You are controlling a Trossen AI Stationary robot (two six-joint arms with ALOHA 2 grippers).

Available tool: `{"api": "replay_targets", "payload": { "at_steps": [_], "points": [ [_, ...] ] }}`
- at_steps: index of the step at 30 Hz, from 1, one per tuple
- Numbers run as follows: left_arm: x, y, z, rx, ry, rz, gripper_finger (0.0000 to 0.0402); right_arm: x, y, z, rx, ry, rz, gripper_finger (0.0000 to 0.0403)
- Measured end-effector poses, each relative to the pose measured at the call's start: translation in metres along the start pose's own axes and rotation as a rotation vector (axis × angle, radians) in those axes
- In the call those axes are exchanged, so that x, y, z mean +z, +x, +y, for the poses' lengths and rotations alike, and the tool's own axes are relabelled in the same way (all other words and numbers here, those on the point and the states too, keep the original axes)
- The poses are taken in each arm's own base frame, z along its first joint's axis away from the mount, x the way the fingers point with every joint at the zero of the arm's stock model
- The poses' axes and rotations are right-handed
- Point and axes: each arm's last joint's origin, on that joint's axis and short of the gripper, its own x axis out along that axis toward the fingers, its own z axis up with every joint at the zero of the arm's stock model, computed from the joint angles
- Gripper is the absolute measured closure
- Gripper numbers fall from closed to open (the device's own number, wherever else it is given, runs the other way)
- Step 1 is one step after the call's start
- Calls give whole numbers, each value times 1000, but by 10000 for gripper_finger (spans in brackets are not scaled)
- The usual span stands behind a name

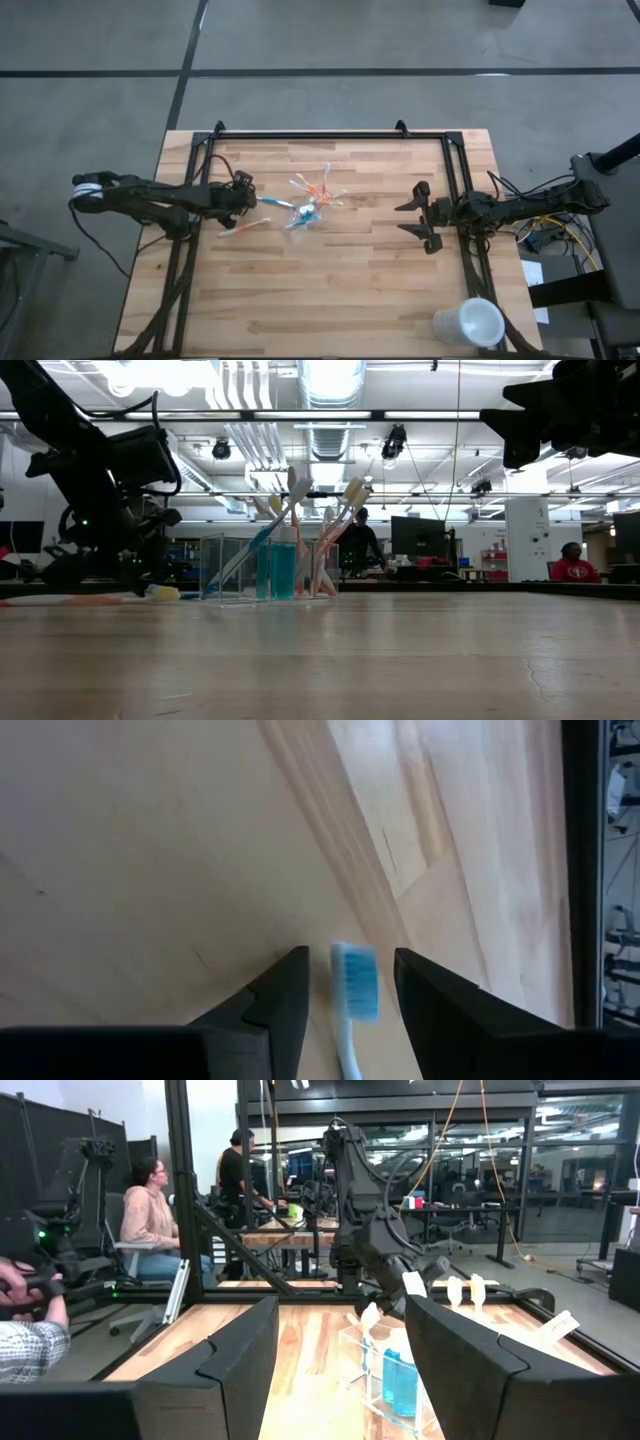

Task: Pick & Place toothbrushing station
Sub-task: Put the blue toothbrush into the transparent organizer

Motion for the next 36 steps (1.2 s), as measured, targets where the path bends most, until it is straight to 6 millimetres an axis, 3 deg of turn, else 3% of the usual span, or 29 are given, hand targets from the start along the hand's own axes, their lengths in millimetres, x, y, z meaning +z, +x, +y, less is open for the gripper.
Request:
{"api": "replay_targets", "payload": {
  "at_steps": [8, 19, 29, 36],
  "points": [
    [3, 3, -2, 44, -29, 24, 251, 0, 0, 0, 0, 0, 0, 188],
    [3, 5, -5, 57, -15, 73, 316, 0, 0, 0, 0, -1, 1, 188],
    [2, 5, -6, 50, -17, 80, 326, 0, 0, 0, 0, 0, 1, 188],
    [-1, 3, -15, -19, 151, 51, 328, 0, 0, 0, 0, -1, 1, 188]
  ]
}}
